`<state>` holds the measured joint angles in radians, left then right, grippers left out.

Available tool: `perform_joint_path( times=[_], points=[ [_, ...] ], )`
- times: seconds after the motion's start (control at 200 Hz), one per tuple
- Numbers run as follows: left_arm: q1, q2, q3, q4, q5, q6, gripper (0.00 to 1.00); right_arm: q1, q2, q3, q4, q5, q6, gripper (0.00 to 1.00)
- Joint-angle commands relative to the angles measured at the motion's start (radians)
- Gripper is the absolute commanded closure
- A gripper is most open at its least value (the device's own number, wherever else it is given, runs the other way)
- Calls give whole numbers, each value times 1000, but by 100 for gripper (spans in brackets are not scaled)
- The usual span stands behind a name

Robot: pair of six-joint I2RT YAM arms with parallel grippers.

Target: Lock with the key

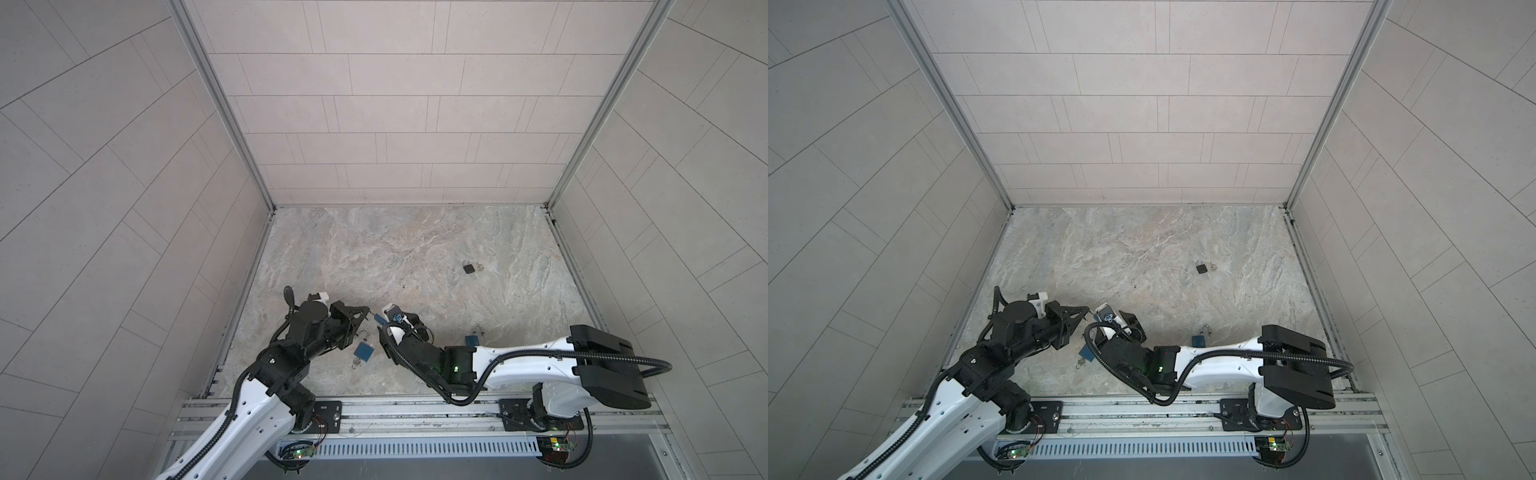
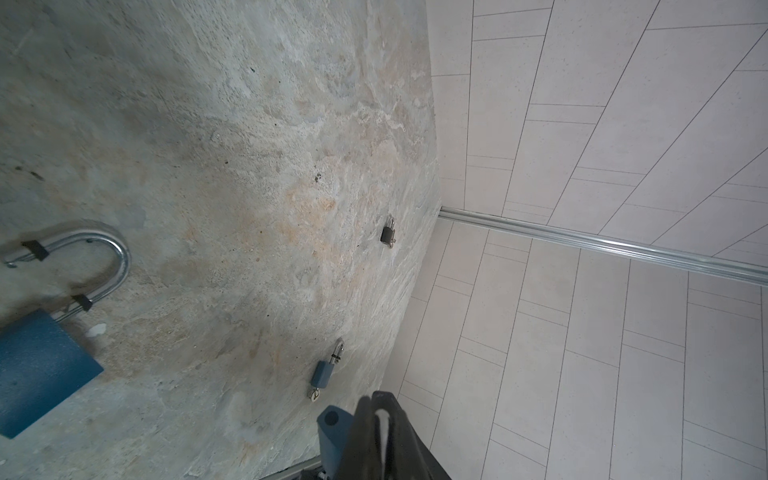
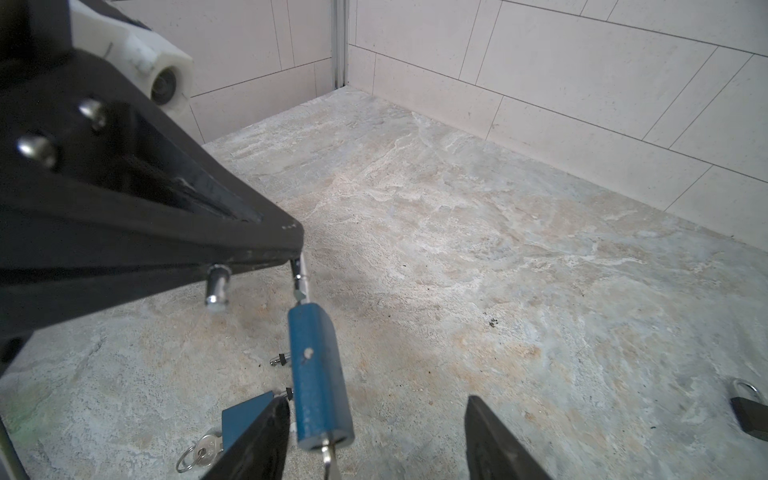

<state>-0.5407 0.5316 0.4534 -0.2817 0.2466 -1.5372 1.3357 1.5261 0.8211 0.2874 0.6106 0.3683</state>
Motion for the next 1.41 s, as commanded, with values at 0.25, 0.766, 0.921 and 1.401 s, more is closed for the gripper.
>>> perform_joint_path(
  times=[0.25,0.766,0.921,1.401],
  points=[
    [4,2,1,44,17,-23,100,-7,-12,13,18,14,-3,32],
    [4,20,-24,63,24,-25,100,-15,-17,6,33,-6,-11,57],
    [4,28,-37,81,24,-28,100,-15,-17,11,29,-23,-14,64],
    [4,21,-36,124,30,-29,100,-51,-49,-4,30,-144,15,88]
  ],
)
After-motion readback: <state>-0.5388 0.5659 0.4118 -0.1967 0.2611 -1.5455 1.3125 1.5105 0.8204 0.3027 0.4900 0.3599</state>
